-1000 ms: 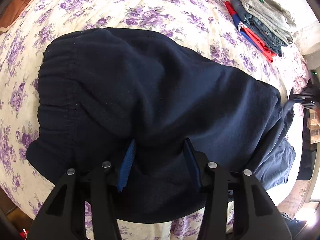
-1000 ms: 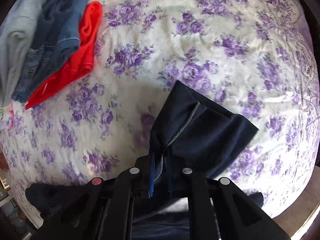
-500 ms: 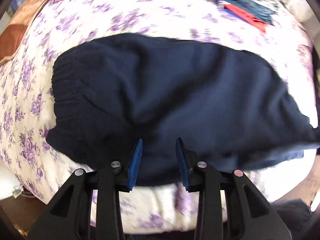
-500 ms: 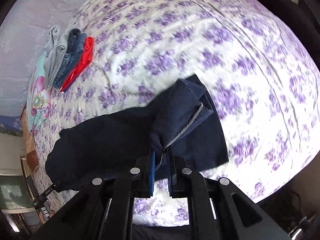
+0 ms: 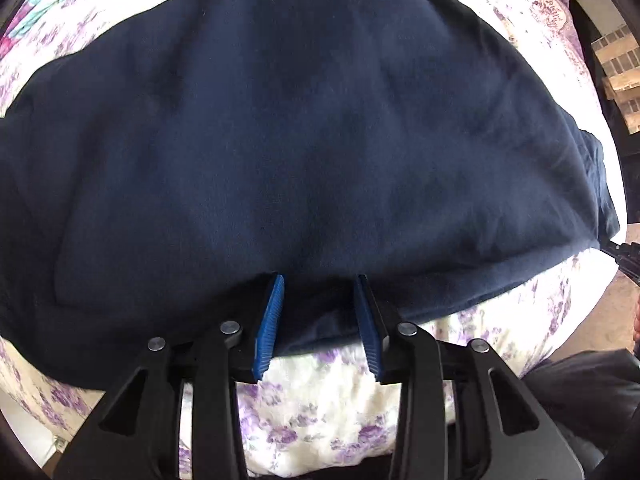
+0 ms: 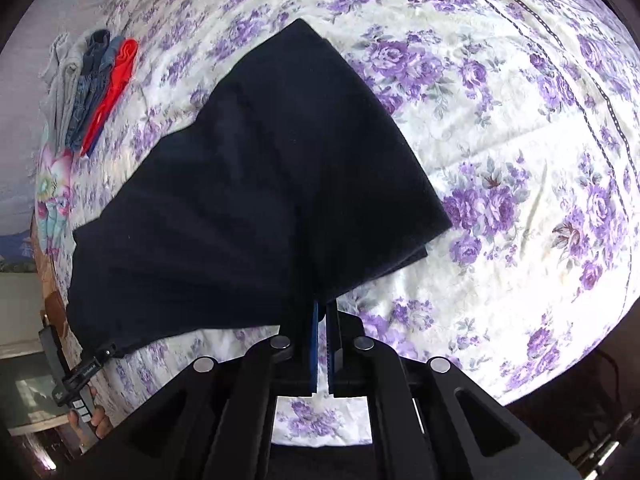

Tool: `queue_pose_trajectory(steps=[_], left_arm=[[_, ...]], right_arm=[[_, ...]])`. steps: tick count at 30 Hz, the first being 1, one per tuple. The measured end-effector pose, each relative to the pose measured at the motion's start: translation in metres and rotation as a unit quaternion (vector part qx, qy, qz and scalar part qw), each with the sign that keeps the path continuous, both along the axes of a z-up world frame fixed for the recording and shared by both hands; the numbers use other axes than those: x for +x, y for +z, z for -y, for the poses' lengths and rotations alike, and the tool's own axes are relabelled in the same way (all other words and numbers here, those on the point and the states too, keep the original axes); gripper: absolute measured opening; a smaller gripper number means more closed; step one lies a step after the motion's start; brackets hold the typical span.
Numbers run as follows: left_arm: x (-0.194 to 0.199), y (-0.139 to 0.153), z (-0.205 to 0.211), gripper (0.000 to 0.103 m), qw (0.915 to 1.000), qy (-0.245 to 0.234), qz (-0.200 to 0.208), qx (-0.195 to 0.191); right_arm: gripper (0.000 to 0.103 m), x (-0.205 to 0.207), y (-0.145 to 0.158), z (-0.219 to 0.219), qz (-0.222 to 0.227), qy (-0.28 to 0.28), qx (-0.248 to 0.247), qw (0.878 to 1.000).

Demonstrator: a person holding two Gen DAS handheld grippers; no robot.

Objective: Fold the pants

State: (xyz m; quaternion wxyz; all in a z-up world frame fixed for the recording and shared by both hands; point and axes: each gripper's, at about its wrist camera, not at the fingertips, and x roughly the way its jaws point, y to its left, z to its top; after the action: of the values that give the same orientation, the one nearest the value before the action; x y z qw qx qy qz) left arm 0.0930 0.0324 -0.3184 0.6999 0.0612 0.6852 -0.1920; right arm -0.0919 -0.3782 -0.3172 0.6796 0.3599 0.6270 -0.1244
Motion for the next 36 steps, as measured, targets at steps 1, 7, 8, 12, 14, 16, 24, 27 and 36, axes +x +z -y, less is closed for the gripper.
queue_pose_trajectory(steps=[1, 7, 8, 12, 14, 16, 24, 27, 36], left_arm=[[0.000, 0.001, -0.003, 0.035, 0.9999, 0.008, -0.003, -0.009], [0.002, 0.000, -0.017, 0.035, 0.9980, 0.041, -0.013, -0.045], [0.002, -0.001, -0.017, 0.035, 0.9979, 0.044, -0.011, -0.047], [-0.012, -0.001, -0.040, 0.036, 0.9971, 0.051, -0.005, -0.056], [-0.015, -0.003, -0.046, 0.036, 0.9958, 0.059, -0.006, -0.069], [-0.014, -0.006, -0.054, 0.036, 0.9938, 0.070, -0.011, -0.085], [-0.011, -0.009, -0.078, 0.036, 0.9877, 0.094, -0.024, -0.123], [-0.009, -0.010, -0.083, 0.036, 0.9865, 0.096, -0.029, -0.129], [0.003, -0.002, -0.088, 0.036, 0.9878, 0.087, -0.034, -0.125]], right_arm=[[0.007, 0.002, 0.000, -0.003, -0.040, 0.024, -0.013, 0.999], [0.012, 0.048, 0.069, -0.050, -0.046, 0.196, -0.149, 0.968], [0.020, 0.068, 0.087, -0.066, -0.004, 0.223, -0.141, 0.965], [0.067, 0.170, 0.131, -0.159, 0.166, 0.362, -0.101, 0.912], [0.063, 0.230, 0.133, -0.221, 0.206, 0.434, -0.084, 0.873], [0.055, 0.276, 0.124, -0.273, 0.223, 0.488, -0.074, 0.841], [0.032, 0.370, 0.044, -0.354, 0.119, 0.599, -0.050, 0.790], [0.031, 0.370, 0.026, -0.357, 0.080, 0.613, -0.011, 0.786], [0.002, 0.372, 0.056, -0.332, 0.148, 0.528, -0.009, 0.836]])
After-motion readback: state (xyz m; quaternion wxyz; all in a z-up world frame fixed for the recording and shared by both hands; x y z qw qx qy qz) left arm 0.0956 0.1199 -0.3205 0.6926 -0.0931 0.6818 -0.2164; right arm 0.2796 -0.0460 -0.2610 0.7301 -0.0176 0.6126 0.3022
